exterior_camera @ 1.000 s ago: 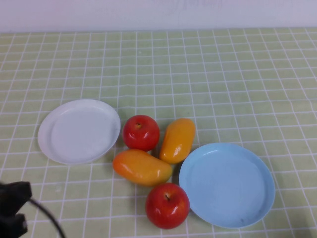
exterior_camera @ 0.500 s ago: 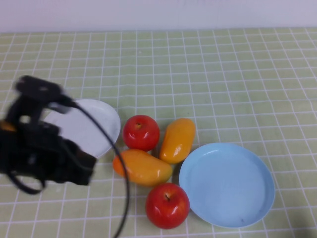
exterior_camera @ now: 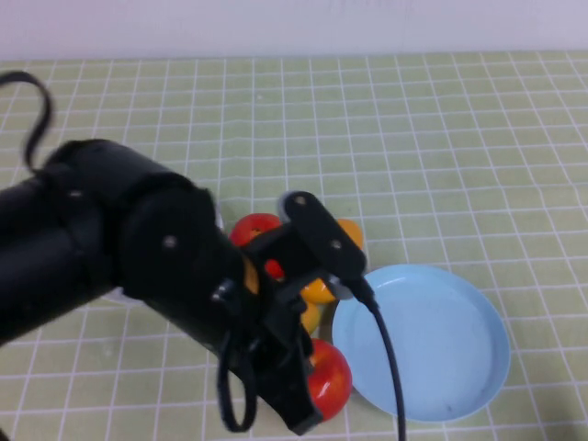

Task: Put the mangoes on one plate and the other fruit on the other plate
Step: Put one type of fruit in the left plate

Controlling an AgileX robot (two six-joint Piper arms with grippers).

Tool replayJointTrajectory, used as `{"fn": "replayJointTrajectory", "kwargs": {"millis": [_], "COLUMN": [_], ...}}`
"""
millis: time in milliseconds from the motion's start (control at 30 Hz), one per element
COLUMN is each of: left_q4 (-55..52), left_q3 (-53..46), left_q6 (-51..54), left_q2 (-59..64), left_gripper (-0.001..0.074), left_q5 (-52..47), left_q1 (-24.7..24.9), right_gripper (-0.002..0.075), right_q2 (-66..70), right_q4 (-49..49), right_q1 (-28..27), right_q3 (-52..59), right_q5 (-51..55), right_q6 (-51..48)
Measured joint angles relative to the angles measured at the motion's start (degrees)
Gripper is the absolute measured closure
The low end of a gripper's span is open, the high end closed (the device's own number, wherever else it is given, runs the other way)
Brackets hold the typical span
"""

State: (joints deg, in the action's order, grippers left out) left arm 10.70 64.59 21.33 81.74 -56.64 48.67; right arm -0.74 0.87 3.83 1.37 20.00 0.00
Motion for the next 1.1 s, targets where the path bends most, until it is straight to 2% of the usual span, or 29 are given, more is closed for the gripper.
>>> {"fn": "replayJointTrajectory", "kwargs": {"millis": [67, 167, 233, 333, 367, 400, 467, 833, 1100], "left_q4": [-0.6, -1.4, -1.6, -1.6, -1.6, -1.6, -1.6, -1.7, -3.6], "left_q3": [0.6, 0.9, 0.9, 1.0, 1.0, 1.0, 1.0, 1.0, 1.1], "left_q6": [0.3, 2.3, 3.2, 5.3, 6.8, 8.0, 9.9, 26.9, 30.5], "left_q2": [1.2, 2.4, 3.0, 3.9, 4.2, 4.6, 5.3, 8.8, 11.6], "left_gripper": [0.073, 0.0644, 0.0524, 0.0243, 0.0172, 0.0126, 0.008, 0.0066, 0.0066], "left_q5": [-0.1, -0.4, -0.7, -1.0, -0.8, -0.3, 0.6, 6.0, 6.9], "left_q1": [0.7, 1.0, 1.0, 1.0, 1.0, 1.0, 1.3, 1.9, 1.9], "right_gripper": [0.0743, 0.0743, 0.0743, 0.0743, 0.0743, 0.0743, 0.0743, 0.0743, 0.0743], "right_q2": [0.0, 0.0, 0.0, 0.0, 0.0, 0.0, 0.0, 0.0, 0.0], "right_q4": [0.0, 0.0, 0.0, 0.0, 0.0, 0.0, 0.0, 0.0, 0.0], "right_q1": [0.0, 0.0, 0.0, 0.0, 0.0, 0.0, 0.0, 0.0, 0.0], "right_q3": [0.0, 0.0, 0.0, 0.0, 0.0, 0.0, 0.0, 0.0, 0.0], "right_q5": [0.0, 0.0, 0.0, 0.0, 0.0, 0.0, 0.0, 0.0, 0.0], "right_q6": [0.0, 0.0, 0.0, 0.0, 0.0, 0.0, 0.0, 0.0, 0.0]}}
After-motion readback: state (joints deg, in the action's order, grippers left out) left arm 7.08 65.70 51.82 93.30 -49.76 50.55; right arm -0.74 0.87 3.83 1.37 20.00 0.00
